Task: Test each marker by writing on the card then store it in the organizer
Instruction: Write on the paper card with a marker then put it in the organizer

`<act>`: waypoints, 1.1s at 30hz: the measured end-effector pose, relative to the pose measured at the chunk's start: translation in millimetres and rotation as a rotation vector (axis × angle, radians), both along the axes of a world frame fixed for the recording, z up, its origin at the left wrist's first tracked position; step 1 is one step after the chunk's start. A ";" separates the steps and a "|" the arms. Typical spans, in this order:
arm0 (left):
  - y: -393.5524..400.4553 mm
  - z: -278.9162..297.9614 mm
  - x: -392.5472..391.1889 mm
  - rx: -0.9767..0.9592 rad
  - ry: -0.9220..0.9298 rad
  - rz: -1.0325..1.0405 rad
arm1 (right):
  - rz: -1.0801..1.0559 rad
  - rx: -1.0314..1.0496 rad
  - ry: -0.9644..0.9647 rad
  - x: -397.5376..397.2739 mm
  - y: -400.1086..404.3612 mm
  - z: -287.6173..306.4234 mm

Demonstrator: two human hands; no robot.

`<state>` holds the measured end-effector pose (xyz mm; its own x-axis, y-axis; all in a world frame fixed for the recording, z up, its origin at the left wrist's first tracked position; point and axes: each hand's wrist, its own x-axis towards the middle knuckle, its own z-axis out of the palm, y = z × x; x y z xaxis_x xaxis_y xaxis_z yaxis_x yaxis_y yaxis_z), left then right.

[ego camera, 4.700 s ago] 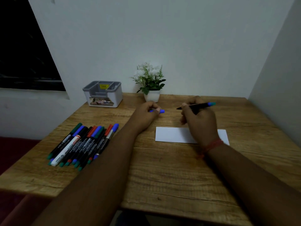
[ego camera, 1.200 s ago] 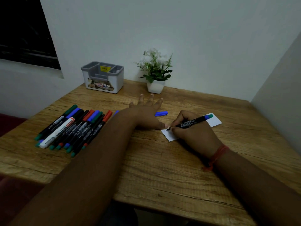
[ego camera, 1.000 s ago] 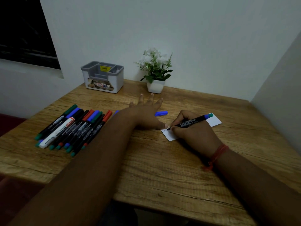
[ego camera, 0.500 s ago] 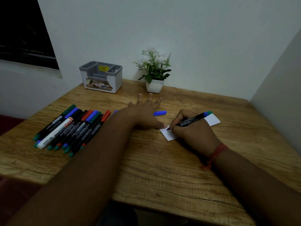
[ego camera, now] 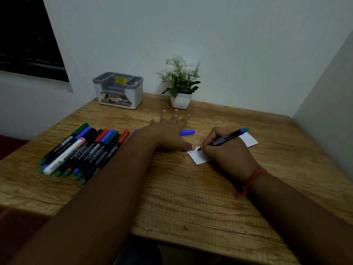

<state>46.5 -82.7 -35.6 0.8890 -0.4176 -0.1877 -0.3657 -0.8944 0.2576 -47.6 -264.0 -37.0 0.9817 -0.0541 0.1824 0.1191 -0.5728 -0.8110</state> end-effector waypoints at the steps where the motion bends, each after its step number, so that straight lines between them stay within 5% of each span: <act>1: 0.3 0.3 -0.2 0.001 0.000 0.000 | -0.008 0.037 -0.004 0.4 -1.2 -0.1; 11: 0.8 3.7 -2.8 -0.061 -0.045 -0.030 | -0.158 0.423 -0.158 7.9 -21.2 13.3; 19: -4.9 7.4 -4.3 -0.219 -0.121 0.099 | -0.075 0.484 -0.219 39.8 -34.8 35.7; 23: -8.0 -0.8 2.1 -0.148 -0.301 0.085 | -0.065 0.492 -0.174 42.5 -36.1 19.9; 27: -11.4 0.4 1.9 -0.117 -0.283 0.028 | -0.035 0.454 -0.115 38.8 -40.5 13.4; 33: -16.7 0.2 -0.8 -0.336 -0.316 0.049 | -0.016 0.529 -0.137 40.1 -40.8 12.5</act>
<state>45.7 -99.4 -35.4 0.9011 -0.3649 0.2342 -0.4323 -0.7984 0.4191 -7.6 -304.7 -24.6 0.9492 -0.1883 0.2520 0.2382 -0.0932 -0.9667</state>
